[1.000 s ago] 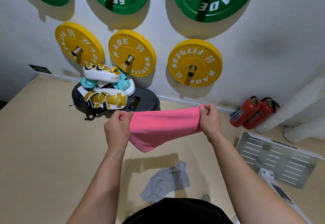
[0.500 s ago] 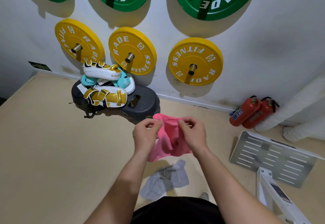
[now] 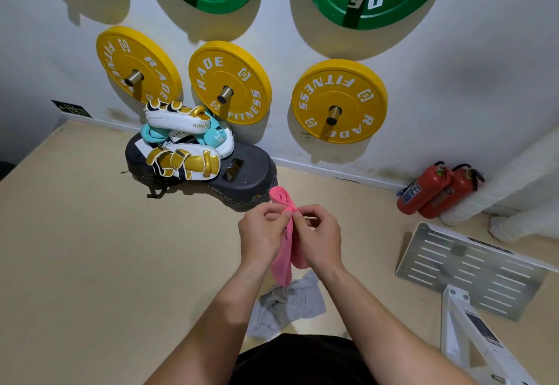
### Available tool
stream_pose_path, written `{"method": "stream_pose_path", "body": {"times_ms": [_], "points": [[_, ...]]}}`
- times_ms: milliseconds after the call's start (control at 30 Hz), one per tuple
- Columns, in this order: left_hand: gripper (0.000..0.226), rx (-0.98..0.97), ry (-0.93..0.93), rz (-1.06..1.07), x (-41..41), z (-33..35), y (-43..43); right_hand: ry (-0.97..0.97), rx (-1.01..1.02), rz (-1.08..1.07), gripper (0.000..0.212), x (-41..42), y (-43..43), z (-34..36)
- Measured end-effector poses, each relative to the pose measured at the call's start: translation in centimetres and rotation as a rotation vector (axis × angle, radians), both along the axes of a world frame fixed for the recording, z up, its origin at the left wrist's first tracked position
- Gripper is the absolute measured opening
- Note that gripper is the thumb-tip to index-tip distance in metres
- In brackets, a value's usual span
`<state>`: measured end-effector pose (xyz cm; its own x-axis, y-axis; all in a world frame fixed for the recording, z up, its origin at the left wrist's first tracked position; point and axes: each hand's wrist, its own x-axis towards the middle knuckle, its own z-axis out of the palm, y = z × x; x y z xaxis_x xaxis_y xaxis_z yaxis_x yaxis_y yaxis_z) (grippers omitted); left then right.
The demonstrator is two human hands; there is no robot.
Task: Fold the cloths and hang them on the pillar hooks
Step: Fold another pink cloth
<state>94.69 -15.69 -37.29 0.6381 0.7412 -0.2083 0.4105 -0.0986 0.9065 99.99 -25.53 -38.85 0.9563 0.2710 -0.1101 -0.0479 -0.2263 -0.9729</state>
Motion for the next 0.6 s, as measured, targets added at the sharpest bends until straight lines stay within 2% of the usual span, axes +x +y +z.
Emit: {"method": "stream_pose_path", "body": {"times_ms": [167,267,333,500,600], "points": [[0.013,0.043,0.037,0.068,-0.1,0.6,0.5,-0.053,-0.027,-0.046,0.011,0.1,0.0,-0.4],[0.011,0.024,0.035,0.032,-0.1,0.8,0.3,-0.059,-0.054,0.015,0.011,-0.1,0.2,-0.2],[0.007,-0.041,-0.001,0.011,-0.1,1.0,-0.3,-0.038,-0.057,0.021,0.012,-0.3,0.5,-0.4],[0.020,-0.333,-0.097,-0.007,-0.1,1.2,-0.6,0.057,0.038,0.039,0.004,0.3,0.0,0.2],[0.024,-0.347,-0.081,-0.071,-0.1,0.6,-0.1,0.072,0.057,0.085,0.010,0.8,-0.5,0.3]]}}
